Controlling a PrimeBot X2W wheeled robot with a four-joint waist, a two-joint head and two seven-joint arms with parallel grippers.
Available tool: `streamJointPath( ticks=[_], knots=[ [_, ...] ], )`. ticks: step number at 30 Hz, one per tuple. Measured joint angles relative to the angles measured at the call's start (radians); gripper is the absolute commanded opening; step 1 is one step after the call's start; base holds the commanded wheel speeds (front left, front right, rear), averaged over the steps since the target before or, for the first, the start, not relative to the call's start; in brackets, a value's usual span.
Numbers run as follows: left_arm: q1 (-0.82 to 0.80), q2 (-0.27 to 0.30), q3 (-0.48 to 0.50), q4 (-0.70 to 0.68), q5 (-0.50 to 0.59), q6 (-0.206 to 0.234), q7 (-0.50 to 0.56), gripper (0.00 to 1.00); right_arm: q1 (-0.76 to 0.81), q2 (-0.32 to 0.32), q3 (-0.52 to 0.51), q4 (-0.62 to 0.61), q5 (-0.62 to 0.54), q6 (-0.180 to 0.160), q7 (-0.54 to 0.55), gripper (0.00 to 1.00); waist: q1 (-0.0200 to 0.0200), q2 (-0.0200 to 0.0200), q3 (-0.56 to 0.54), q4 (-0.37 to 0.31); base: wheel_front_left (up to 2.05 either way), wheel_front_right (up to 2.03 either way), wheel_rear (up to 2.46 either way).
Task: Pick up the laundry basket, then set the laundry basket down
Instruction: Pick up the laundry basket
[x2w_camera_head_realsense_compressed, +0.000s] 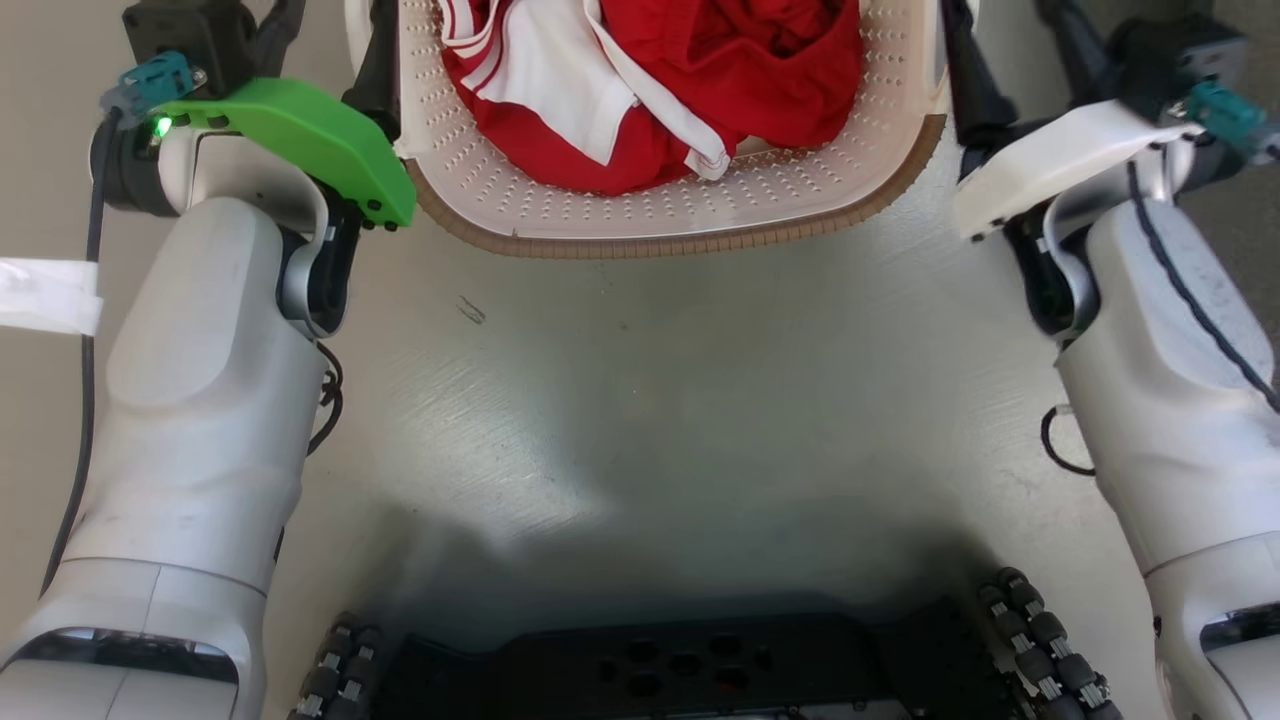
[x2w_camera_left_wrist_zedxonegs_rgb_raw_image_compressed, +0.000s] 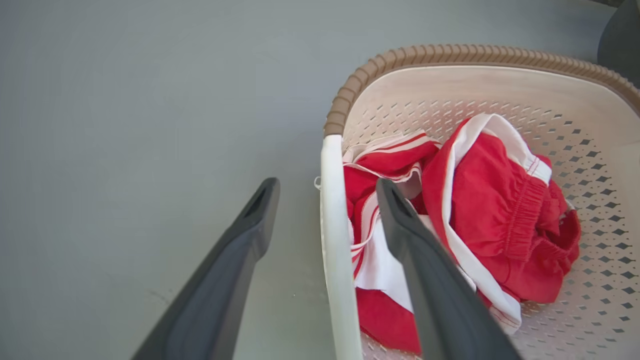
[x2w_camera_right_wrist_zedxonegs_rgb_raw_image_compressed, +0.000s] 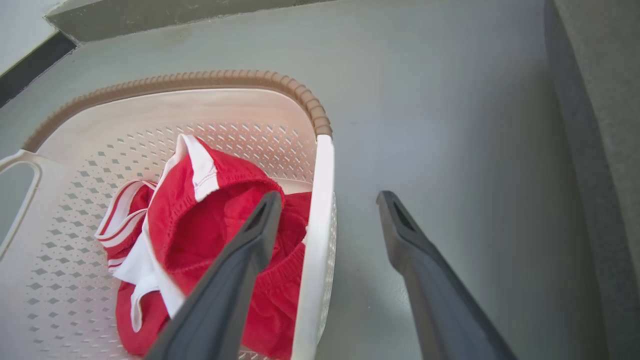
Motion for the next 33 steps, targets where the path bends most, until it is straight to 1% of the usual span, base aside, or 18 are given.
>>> streamJointPath(
  ticks=[8, 15, 20, 21, 22, 23, 24, 26, 33],
  knots=[
    [-0.034, -0.006, 0.005, 0.107, -0.036, -0.016, 0.024, 1.0, -0.028, 0.011, 0.023, 0.086, 0.0, 0.009, 0.0, 1.0, -0.0001, 0.0, 0.014, -0.012, 0.0, 0.0, 0.0],
    [-0.07, -0.014, 0.009, 0.193, -0.064, -0.025, 0.057, 1.0, -0.08, 0.034, 0.04, 0.129, 0.001, 0.017, 0.0, 1.0, -0.0001, 0.0, 0.025, -0.027, 0.0, 0.0, 0.0],
    [-0.105, -0.015, 0.012, 0.224, -0.072, -0.027, 0.057, 1.0, -0.103, 0.035, 0.045, 0.148, 0.002, 0.018, 0.0, 1.0, -0.0001, 0.0, 0.03, -0.038, 0.0, 0.0, 0.0],
    [-0.11, -0.015, 0.012, 0.231, -0.073, -0.027, 0.063, 0.78, -0.108, 0.035, 0.046, 0.154, 0.002, 0.018, 0.0, 1.0, 0.0, 0.0, 0.031, -0.04, 0.0, 0.0, 0.0],
    [-0.114, -0.016, 0.013, 0.238, -0.079, -0.031, 0.067, 0.29, -0.113, 0.036, 0.046, 0.158, 0.002, 0.018, 0.0, 0.96, -0.0001, 0.0, 0.031, -0.041, 0.0, 0.0, 0.0],
    [-0.118, -0.017, 0.016, 0.249, -0.087, -0.034, 0.069, 0.0, -0.117, 0.036, 0.047, 0.17, 0.005, 0.019, 0.0, 0.0, -0.0001, 0.0, 0.032, -0.043, 0.0, 0.0, 0.0],
    [-0.121, -0.017, 0.013, 0.258, -0.089, -0.034, 0.08, 0.0, -0.119, 0.036, 0.048, 0.177, 0.006, 0.021, 0.0, 0.0, -0.0001, 0.0, 0.032, -0.045, 0.0, 0.0, 0.0],
    [-0.124, -0.03, 0.009, 0.259, -0.089, -0.043, 0.064, 0.0, -0.121, 0.05, 0.058, 0.177, 0.008, 0.035, -0.001, 0.0, -0.0001, 0.0, 0.031, -0.046, 0.0, 0.0, 0.0],
    [-0.123, -0.034, 0.0, 0.324, -0.089, -0.043, 0.049, 0.0, -0.121, 0.066, 0.058, 0.223, 0.012, 0.035, -0.001, 0.0, 0.0, 0.0, -0.001, -0.046, 0.0, 0.0, 0.0]
  ],
)
